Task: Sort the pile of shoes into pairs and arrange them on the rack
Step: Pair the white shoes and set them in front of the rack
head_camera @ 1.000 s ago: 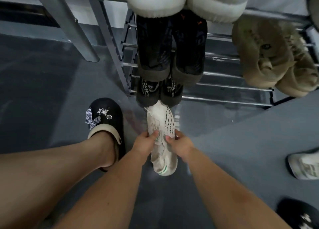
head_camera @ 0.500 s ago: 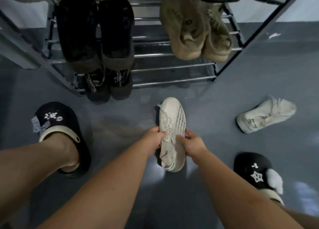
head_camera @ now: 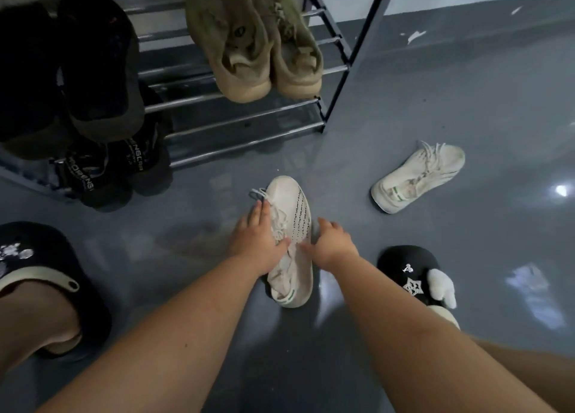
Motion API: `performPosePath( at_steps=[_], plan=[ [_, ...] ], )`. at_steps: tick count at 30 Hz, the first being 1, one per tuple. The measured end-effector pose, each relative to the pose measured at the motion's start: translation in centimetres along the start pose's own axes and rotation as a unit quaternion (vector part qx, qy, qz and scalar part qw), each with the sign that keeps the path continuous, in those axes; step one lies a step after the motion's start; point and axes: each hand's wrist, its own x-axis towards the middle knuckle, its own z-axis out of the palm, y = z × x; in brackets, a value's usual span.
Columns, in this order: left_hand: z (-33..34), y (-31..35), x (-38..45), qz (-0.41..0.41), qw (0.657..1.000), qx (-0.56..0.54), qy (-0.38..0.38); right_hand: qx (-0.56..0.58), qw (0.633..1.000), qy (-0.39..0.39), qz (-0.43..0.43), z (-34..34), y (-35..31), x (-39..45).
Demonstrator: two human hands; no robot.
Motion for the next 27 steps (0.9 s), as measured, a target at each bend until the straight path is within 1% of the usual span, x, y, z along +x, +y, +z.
performPosePath(
  at_steps=[1, 3, 7, 12, 16, 21, 24, 27],
  plan=[
    [0.1, 0.4, 0.1, 0.034, 0.998, 0.045, 0.008, -0.023, 0.999, 0.024, -0.007, -0.5, 0.4, 0.1],
    [0.3, 1.4, 0.5, 0.089, 0.991, 0.098, 0.012, -0.046, 0.997, 0.068, -0.007, -1.6, 1.4, 0.3],
    [-0.1, 5.0, 2.2, 0.173, 0.971, 0.164, -0.027, -0.086, 0.985, 0.146, 0.01, -4.3, 4.5, 1.0],
    [0.0, 9.5, 4.4, 0.257, 0.936, 0.234, -0.054, -0.091, 0.975, 0.194, 0.054, -7.9, 9.0, 2.2],
    [0.0, 13.0, 6.9, 0.274, 0.928, 0.244, -0.072, -0.038, 0.974, 0.207, 0.085, -10.1, 11.3, 3.3],
    [0.9, 16.7, 9.7, 0.267, 0.929, 0.226, -0.121, 0.037, 0.977, 0.183, 0.1, -11.8, 12.4, 5.1],
    [1.9, 18.2, 10.8, 0.271, 0.927, 0.208, -0.156, 0.026, 0.983, 0.162, 0.085, -11.7, 13.0, 5.8],
    [3.1, 19.0, 11.6, 0.276, 0.925, 0.194, -0.172, 0.021, 0.985, 0.156, 0.067, -11.3, 13.8, 6.3]
  ],
)
